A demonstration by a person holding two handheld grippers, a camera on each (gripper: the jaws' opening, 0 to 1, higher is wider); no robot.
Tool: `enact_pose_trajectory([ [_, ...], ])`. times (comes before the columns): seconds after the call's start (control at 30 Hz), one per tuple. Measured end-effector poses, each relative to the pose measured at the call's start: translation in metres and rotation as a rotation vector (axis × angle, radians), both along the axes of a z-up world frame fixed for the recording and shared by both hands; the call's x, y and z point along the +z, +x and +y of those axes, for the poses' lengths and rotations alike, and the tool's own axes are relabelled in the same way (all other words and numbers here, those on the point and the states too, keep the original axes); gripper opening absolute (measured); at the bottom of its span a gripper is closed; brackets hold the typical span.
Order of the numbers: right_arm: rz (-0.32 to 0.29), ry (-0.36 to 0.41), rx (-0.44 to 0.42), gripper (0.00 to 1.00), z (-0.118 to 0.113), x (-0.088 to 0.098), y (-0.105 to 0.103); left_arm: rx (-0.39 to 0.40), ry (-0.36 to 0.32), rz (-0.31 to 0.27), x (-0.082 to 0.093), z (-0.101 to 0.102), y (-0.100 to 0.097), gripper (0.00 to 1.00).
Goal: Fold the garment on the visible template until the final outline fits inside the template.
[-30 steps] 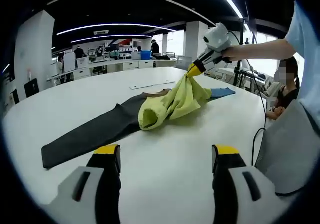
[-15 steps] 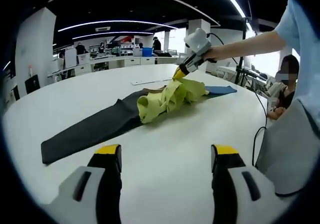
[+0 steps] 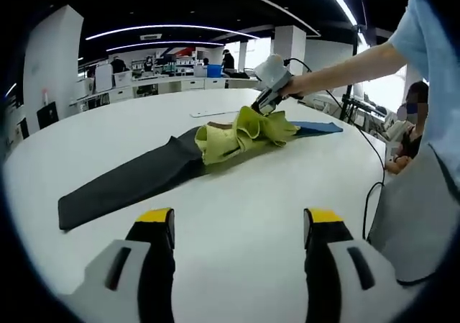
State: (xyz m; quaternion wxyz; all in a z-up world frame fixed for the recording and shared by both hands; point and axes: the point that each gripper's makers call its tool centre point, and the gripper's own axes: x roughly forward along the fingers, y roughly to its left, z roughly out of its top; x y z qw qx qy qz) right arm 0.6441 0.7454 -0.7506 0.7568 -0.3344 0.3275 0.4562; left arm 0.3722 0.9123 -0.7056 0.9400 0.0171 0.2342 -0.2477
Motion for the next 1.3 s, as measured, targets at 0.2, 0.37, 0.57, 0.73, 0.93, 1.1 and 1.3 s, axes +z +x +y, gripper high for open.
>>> enact_pose_trajectory([
  [0.2, 0.012, -0.001, -0.005, 0.0, 0.001, -0.004, 0.0, -0.004, 0.002, 0.008, -0.002, 0.0, -0.001, 0.7],
  [0.37, 0.02, -0.001, -0.01, 0.0, 0.0, -0.006, 0.0, -0.003, 0.001, 0.008, -0.002, 0.0, -0.001, 0.7],
  [0.57, 0.007, 0.064, -0.056, 0.12, -0.001, 0.012, 0.004, -0.005, 0.002, 0.007, -0.001, -0.001, -0.001, 0.7],
  [0.73, 0.003, 0.133, -0.077, 0.21, -0.004, 0.031, -0.001, -0.015, 0.004, 0.009, -0.002, -0.003, -0.003, 0.7],
  [0.93, -0.029, 0.141, -0.036, 0.43, -0.015, 0.04, -0.025, -0.015, 0.008, 0.003, 0.0, -0.003, -0.003, 0.71],
  [1.1, -0.048, 0.152, -0.019, 0.46, -0.031, 0.044, -0.049, -0.008, 0.009, -0.001, 0.001, -0.001, -0.002, 0.72],
  [1.3, -0.039, 0.18, -0.021, 0.47, -0.047, 0.049, -0.074, -0.009, 0.012, -0.007, 0.001, -0.002, -0.002, 0.76],
])
